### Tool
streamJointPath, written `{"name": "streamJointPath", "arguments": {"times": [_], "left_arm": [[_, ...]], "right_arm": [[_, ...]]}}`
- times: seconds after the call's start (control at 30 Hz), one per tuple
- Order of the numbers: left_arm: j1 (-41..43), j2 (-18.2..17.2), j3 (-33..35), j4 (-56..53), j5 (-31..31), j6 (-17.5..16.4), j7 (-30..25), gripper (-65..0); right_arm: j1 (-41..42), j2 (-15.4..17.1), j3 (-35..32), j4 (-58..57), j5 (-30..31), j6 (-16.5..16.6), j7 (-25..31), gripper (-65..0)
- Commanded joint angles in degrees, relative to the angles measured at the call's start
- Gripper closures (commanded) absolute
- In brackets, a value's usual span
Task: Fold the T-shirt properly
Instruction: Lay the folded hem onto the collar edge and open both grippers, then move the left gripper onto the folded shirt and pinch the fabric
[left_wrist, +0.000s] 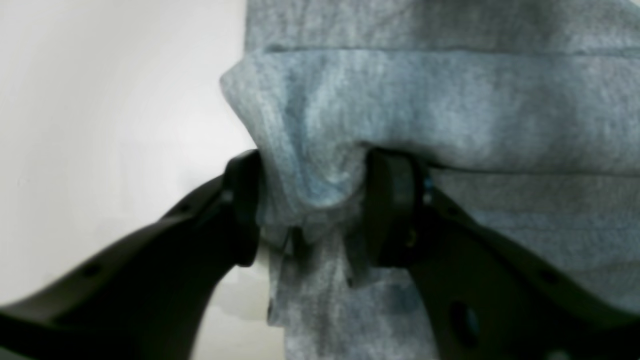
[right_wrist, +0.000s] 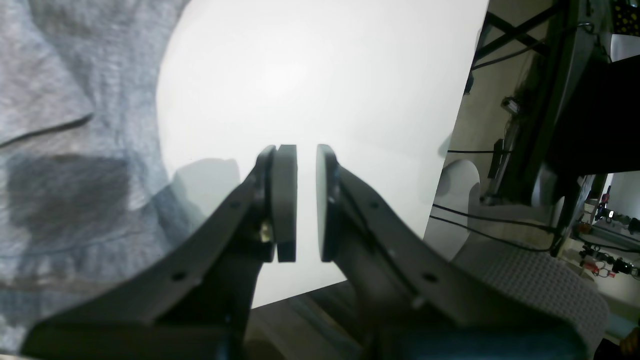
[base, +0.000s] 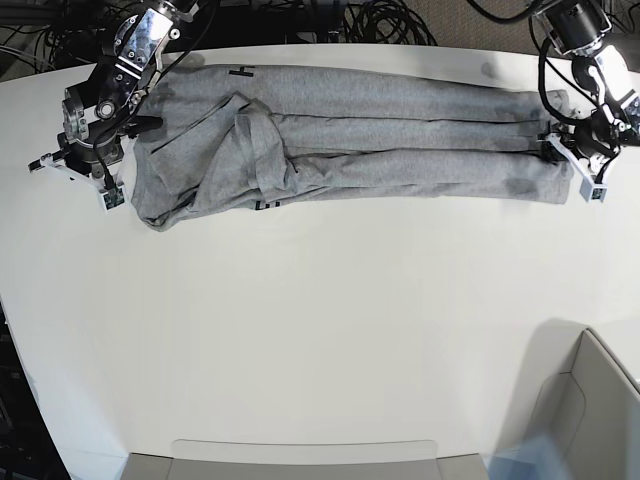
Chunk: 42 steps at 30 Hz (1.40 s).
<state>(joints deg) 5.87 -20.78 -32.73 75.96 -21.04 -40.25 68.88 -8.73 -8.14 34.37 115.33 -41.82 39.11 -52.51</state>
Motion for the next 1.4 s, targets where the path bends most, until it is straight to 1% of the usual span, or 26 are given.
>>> {"name": "streamJointPath", "arguments": {"times": [0.0, 0.1, 0.13, 0.23, 0.33, 0.43, 0.57, 0.63, 0.7, 0.83, 0.9, 1.0, 1.1, 1.2, 1.27, 1.37], "left_arm": [[1.03, 0.69, 0.6, -1.19, 3.15, 0.25, 4.22, -18.5], [0.94, 0.6, 0.6, -1.28, 3.15, 0.25, 4.22, -1.3], [0.86, 0.42, 0.6, -1.28, 3.15, 0.25, 4.22, 0.0], [0.86, 0.25, 0.6, -1.28, 3.15, 0.25, 3.43, 0.0], [0.42, 0.16, -0.02, -1.28, 3.24, 0.25, 0.88, 0.0], [-2.75, -2.13, -0.37, -1.63, 3.24, 0.25, 0.52, 0.0], [-7.32, -4.76, -5.64, -6.73, 3.24, 0.25, 0.52, 0.0], [-10.22, -7.05, -6.96, -9.28, 3.24, 0.25, 0.61, 0.0], [-12.07, -8.54, -7.66, -10.16, 3.24, 0.25, 0.61, 0.0], [-12.33, -11.27, -7.66, -10.16, 3.15, 0.25, 1.32, 0.0], [-12.24, -11.71, -7.49, -9.02, 3.15, 0.25, 2.11, 0.0], [-11.45, -11.27, -7.31, -2.25, 3.15, 0.25, 3.25, 0.0], [-9.25, -9.33, -7.58, 7.16, 3.15, 0.25, 6.41, 0.0], [-8.29, -6.17, -7.31, 18.59, 3.15, 0.25, 11.07, 0.0], [-6.62, -4.32, -7.14, 25.0, 3.15, 0.25, 11.12, 0.0], [-4.42, -0.72, -5.82, 31.51, 3.15, 0.25, 11.12, 0.0]], "right_arm": [[0.6, 0.19, -0.04, 0.94, -0.15, 0.89, 0.6, -7.6], [0.6, 0.19, -0.04, 0.94, -0.15, 0.89, 0.6, -7.6], [0.69, 0.19, -0.04, 0.94, -0.15, 0.89, 0.6, -7.6], [1.13, 0.19, -0.04, 0.94, -0.15, 0.89, 0.6, -7.6], [1.39, 0.19, -0.04, 0.94, -0.15, 0.89, 0.6, -7.6], [1.48, 0.1, -0.04, 1.02, -0.15, 0.89, 0.6, -7.6], [2.18, 0.1, 0.05, 1.02, -0.24, 0.89, 0.51, -7.6], [2.18, 0.1, 0.05, 1.02, -0.24, 0.89, 0.51, -7.6], [2.09, 0.1, 0.05, 1.02, -0.24, 0.89, 0.51, -7.6], [2.09, 0.1, 0.05, 1.02, -0.24, 0.89, 0.51, -7.6], [2.09, 0.1, 0.05, 1.02, -0.24, 0.89, 0.51, -7.6], [2.09, 0.1, 0.05, 0.94, -0.24, 0.89, 0.51, -7.6], [2.09, 0.1, -0.04, 0.94, -0.24, 0.89, 0.51, -7.6], [2.09, 0.1, -0.48, 0.94, -0.24, 0.89, 0.51, -7.6], [1.92, 0.1, -1.62, 0.94, -0.24, 0.89, 0.51, -7.6], [1.74, 0.1, -1.97, 0.94, -0.24, 0.89, 0.51, -7.6]]}}
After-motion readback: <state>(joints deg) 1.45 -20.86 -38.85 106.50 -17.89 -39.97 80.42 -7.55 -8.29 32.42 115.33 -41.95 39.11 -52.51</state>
